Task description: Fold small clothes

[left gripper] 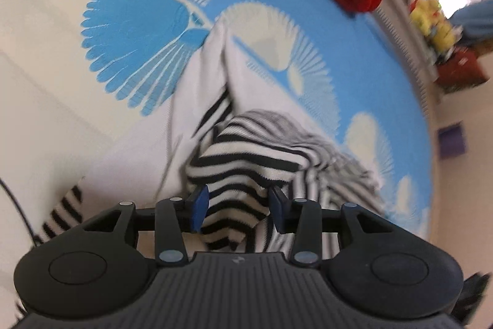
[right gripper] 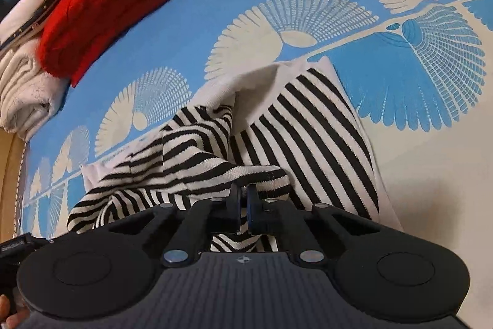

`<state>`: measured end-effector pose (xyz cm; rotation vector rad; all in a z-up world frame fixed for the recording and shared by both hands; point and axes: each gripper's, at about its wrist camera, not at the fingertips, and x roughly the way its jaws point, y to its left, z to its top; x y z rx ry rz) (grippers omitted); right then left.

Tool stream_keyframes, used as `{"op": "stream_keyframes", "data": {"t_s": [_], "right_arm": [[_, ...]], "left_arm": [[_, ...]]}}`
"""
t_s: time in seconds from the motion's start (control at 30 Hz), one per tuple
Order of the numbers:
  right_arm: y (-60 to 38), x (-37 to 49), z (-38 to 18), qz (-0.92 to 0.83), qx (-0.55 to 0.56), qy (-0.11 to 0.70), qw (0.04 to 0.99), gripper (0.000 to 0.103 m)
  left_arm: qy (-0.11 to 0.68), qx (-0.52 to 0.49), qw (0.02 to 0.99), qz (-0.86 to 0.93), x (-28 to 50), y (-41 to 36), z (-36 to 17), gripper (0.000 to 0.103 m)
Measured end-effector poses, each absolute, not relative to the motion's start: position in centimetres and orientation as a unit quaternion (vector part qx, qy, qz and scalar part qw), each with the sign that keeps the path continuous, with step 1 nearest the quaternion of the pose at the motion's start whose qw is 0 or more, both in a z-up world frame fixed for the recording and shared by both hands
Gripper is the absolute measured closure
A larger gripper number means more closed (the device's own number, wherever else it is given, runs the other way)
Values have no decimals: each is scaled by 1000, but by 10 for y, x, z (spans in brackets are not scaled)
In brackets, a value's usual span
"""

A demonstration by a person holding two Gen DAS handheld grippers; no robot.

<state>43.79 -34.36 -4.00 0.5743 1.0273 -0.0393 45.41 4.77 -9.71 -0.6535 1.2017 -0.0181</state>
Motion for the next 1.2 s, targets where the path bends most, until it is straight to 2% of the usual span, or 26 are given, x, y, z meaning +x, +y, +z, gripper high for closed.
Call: {"op": "stream_keyframes", "data": {"t_s": [0.07,0.2,0.33,0.4,0.47,0.57,0.6,0.67,0.7,0.77,0.83,0.9,1.0,1.1,1.17,1.2], "right_arm": [[-344,437,-39,-13,276,482,832,102],[-356,428,-15,23,325,409,852,102],[-379,409,11,52,382,309,869,102],[-398,402,4,48,437,305,845,102],[-412,403,-16,14,456,367,811,102],[-416,403,-66,-52,402,520,752,102],[-416,400,-78,-70,391,544,739,102],[-412,397,-84,-103,346,565,742,102],[-411,397,-78,-107,324,556,758,98],[-411,400,-58,-115,310,519,788,95],[-410,400,-34,-107,309,464,823,92],[-401,400,-18,-81,292,422,854,85],[-386,406,-13,-28,291,409,864,80],[-375,411,-29,10,320,430,844,80],[-369,418,-48,10,312,466,828,80],[-367,420,-59,-8,293,495,818,80]], "left_arm": [[551,-292,782,-3,453,46,-98,100],[498,-263,826,-31,451,40,-72,100],[381,-311,866,-90,438,49,-34,101],[370,-304,871,-108,437,51,-25,101],[438,-280,847,-112,446,51,-40,100],[598,-184,779,-35,452,50,-97,100],[621,-172,764,-11,451,51,-109,98],[625,-148,767,-3,450,51,-113,96],[614,-140,777,-11,450,49,-107,93],[568,-142,811,-20,449,50,-85,85],[517,-153,842,-31,447,51,-67,82],[473,-175,862,-50,444,49,-54,81],[444,-188,873,-78,444,36,-45,80],[485,-138,861,-62,449,23,-69,78],[566,-94,819,-2,452,23,-107,78],[597,-75,798,23,451,23,-124,75]]}}
